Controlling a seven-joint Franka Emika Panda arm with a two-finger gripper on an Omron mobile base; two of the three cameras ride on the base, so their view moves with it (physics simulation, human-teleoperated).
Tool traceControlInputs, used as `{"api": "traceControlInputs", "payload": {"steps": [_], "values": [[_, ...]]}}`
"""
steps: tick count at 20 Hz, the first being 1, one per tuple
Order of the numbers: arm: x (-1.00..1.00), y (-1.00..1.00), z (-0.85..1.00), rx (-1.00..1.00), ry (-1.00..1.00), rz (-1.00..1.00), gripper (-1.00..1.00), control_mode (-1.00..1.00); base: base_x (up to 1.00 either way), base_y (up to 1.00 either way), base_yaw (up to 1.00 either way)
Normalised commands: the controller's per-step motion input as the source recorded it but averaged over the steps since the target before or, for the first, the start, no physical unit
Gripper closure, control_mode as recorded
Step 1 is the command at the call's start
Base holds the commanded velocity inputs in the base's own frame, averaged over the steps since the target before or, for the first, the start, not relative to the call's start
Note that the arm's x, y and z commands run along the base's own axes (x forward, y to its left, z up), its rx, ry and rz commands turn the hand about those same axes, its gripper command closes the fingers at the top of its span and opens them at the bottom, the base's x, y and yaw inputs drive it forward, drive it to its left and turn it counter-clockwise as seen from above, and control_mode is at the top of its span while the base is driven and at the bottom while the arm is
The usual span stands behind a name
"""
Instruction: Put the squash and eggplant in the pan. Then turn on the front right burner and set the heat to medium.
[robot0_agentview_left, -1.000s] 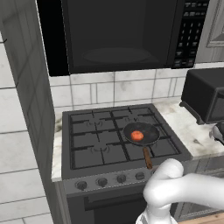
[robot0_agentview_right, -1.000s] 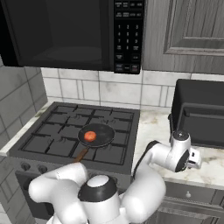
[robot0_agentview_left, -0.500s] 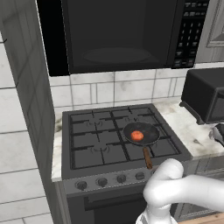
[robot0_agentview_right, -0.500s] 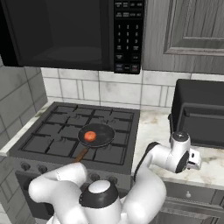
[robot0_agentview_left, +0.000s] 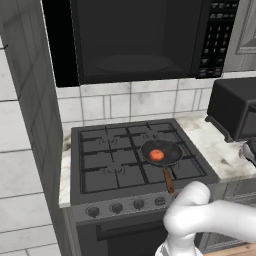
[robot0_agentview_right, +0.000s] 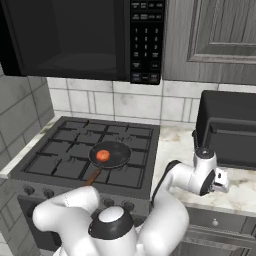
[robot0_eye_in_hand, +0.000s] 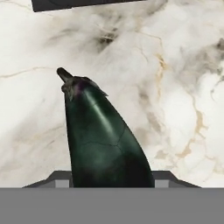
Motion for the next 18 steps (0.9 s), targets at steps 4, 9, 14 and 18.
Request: {"api": "traceControlInputs", "payload": {"steps": [4, 9, 14, 18], "values": [[-0.41, 0.34, 0.82, -0.04, 0.11, 0.00, 1.00, -1.00, 0.00, 0.00, 0.00], [-0.50, 0.52, 0.91, -0.07, 0.11, 0.00, 1.00, -1.00, 0.00, 0.00, 0.00], [-0.48, 0.50, 0.75, -0.05, 0.07, 0.00, 1.00, -1.00, 0.00, 0.00, 0.00], [-0.13, 0.68, 0.53, -0.04, 0.02, 0.00, 1.00, -1.00, 0.00, 0.00, 0.00]]}}
